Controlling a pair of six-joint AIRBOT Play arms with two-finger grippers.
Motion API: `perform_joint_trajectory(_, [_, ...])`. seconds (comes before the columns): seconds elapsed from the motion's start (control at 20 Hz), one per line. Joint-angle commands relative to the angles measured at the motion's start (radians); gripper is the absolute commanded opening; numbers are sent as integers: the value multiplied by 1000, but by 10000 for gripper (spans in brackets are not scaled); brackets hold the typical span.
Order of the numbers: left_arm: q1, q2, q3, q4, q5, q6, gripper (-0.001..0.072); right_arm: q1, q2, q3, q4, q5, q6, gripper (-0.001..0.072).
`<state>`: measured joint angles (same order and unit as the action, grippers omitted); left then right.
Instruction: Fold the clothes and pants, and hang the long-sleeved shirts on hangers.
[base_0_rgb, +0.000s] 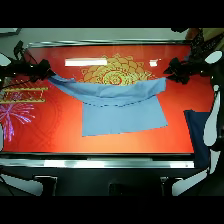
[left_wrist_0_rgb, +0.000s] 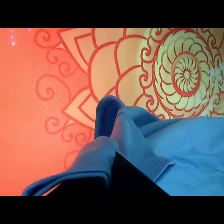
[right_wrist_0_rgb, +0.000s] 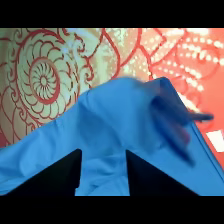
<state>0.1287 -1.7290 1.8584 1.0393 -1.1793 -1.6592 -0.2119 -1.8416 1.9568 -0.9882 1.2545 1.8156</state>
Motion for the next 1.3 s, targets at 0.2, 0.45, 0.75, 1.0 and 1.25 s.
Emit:
perform_joint_trajectory(0.2, [1, -10, 1, 6, -27, 0, 22, -217, 2, -61, -26, 380, -238, 380])
perform_joint_trajectory(0.45, [1, -10, 1, 13, -35, -1, 22, -263, 93, -423, -25, 325, -306, 380])
perform_joint_trajectory(0.75, [1, -11, 1, 20, -36, -1, 22, -238, 150, -723, -24, 189, -360, 379])
perform_joint_trajectory(1.0, [1, -16, 1, 20, -35, -1, 21, -238, 152, -773, -27, 135, -381, 377])
perform_joint_trajectory(1.25, [1, -24, 1, 20, -35, -1, 21, -238, 151, -773, -27, 94, -380, 377])
